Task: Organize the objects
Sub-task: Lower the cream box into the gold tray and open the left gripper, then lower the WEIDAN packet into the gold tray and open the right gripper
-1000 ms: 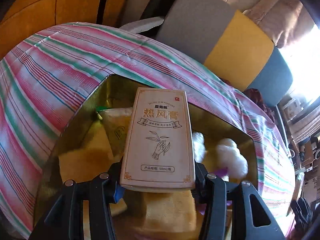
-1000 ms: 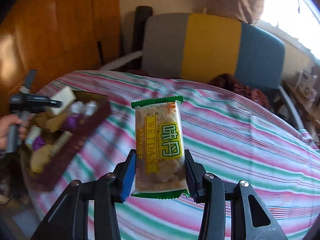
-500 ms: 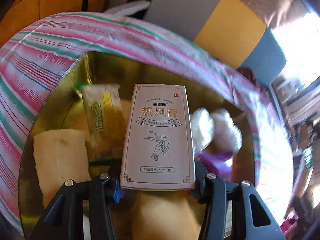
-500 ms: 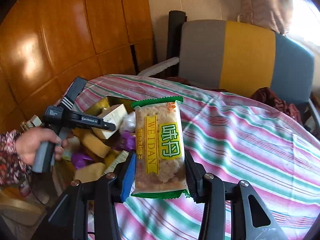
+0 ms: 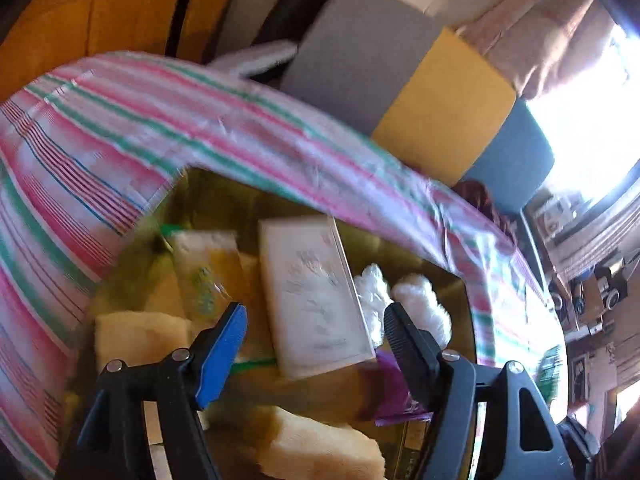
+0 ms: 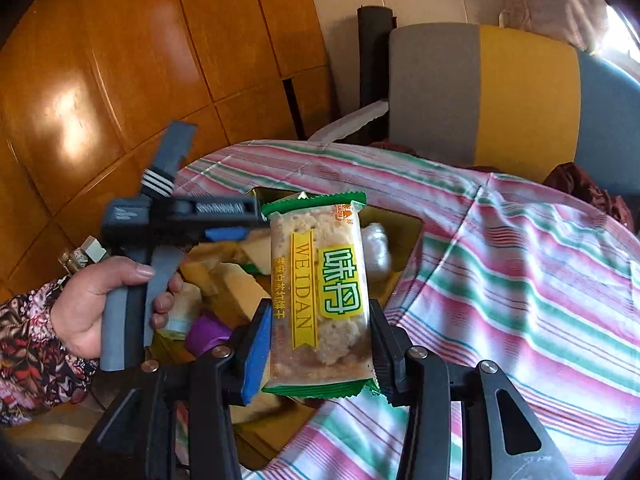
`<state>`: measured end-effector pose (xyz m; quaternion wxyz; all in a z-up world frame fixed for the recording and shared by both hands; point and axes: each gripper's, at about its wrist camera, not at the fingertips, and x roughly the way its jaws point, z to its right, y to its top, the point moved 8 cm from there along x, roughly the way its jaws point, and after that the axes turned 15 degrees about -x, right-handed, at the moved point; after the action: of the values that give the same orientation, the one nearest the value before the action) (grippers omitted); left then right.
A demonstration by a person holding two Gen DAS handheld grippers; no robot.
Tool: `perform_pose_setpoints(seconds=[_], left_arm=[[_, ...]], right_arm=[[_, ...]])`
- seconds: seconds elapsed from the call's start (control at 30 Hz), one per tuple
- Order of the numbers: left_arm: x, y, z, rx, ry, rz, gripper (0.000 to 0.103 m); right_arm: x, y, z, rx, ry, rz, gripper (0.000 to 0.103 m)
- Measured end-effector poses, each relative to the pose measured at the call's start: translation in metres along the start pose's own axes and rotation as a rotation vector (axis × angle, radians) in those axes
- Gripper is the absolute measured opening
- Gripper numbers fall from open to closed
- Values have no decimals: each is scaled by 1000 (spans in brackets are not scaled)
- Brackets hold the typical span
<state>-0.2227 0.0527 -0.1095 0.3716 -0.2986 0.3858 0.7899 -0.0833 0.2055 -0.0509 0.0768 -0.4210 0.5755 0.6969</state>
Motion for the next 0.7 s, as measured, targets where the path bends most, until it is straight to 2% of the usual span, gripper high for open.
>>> perform_pose_setpoints(seconds=[0.1,0.3,0.5,0.7], left_arm=[[-23,3,-6,17,38,69,72],[-68,-12,-17,58,47,196,72],[-99,-36,-37,72,96,251,72],[-107,-53,-50,75,145,234,72]], right_arm=[[9,0,-6,11,13,-20,46],[32,-1,-17,34,40,-74,46],[58,-2,-26,85,11,-163,46],[81,-1,-31,128,-63,-215,46]])
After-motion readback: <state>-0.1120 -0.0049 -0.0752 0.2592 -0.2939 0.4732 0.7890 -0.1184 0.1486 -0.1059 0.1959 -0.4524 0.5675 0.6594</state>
